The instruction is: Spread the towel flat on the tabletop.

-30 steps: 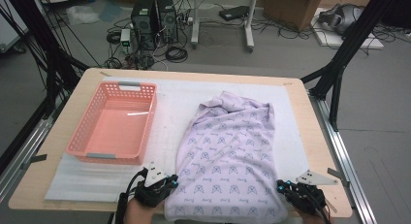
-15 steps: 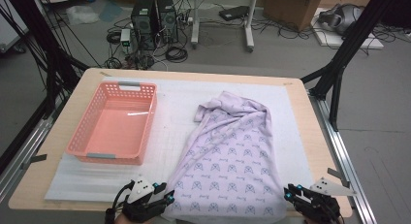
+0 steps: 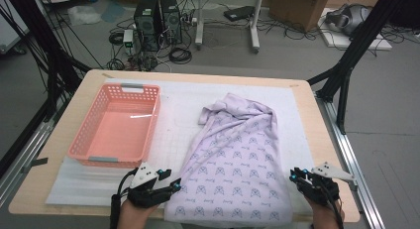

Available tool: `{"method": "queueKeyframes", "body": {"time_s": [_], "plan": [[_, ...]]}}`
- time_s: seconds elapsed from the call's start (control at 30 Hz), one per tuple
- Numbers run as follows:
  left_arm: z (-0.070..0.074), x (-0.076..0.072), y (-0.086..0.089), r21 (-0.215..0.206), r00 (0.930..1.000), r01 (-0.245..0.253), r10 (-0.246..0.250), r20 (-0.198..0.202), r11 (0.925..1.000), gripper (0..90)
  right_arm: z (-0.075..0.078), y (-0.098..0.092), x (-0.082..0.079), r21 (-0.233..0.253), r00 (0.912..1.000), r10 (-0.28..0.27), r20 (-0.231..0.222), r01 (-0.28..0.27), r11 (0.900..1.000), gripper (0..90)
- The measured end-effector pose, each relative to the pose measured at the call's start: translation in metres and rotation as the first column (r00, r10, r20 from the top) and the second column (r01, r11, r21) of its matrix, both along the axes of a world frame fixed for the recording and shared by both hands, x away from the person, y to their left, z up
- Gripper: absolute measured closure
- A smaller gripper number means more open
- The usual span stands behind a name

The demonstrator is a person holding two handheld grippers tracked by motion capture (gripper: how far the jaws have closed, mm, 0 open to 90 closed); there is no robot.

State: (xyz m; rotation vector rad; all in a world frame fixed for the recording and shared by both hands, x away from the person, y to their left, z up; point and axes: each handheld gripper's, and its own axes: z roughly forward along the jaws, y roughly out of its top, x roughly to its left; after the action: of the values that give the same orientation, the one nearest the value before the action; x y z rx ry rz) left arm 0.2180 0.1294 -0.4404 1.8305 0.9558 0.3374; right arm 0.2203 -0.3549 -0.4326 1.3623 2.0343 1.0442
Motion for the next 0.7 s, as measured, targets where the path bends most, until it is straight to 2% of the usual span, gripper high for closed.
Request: {"method": "queueKeyframes", "body": {"time_s": [0.07,0.23,0.3,0.4,0.53,0.63,0.7], "plan": [[0.0,0.008,-0.001,-0.006,1.0,0.007,-0.007,-0.002,1.0,50.8,-0.003,-0.001,0.011,-0.005,0.9998,-0.02,-0.009,0.02,1.0,75.9],[0.0,0.023,-0.004,-0.017,0.9994,0.035,-0.035,-0.003,0.9993,51.6,-0.01,0.001,0.038,-0.029,0.9992,-0.021,-0.033,0.02,0.999,75.5],[-0.001,0.029,-0.005,-0.011,0.999,0.044,-0.044,-0.003,0.999,51.6,-0.011,0.004,0.048,-0.024,0.9988,-0.01,-0.048,0.009,1.0,74.7],[-0.002,0.035,-0.006,-0.01,0.999,0.045,-0.045,-0.009,0.999,51.6,-0.015,0.016,0.062,-0.028,0.9967,0.034,-0.073,-0.036,0.999,72.3],[-0.004,0.039,-0.005,-0.005,0.9991,0.038,-0.038,-0.017,0.9993,51.6,-0.014,0.041,0.07,-0.029,0.9898,0.122,-0.073,-0.125,0.992,63.4],[-0.006,0.039,-0.004,0.001,0.999,0.037,-0.037,-0.024,0.9993,51.6,-0.014,0.05,0.072,-0.043,0.9907,0.112,-0.077,-0.115,0.992,62.7],[-0.006,0.038,-0.004,-0.001,0.9991,0.031,-0.031,-0.028,0.9995,51.6,-0.017,0.047,0.073,-0.007,0.9919,0.097,-0.082,-0.098,0.995,66.3]]}}
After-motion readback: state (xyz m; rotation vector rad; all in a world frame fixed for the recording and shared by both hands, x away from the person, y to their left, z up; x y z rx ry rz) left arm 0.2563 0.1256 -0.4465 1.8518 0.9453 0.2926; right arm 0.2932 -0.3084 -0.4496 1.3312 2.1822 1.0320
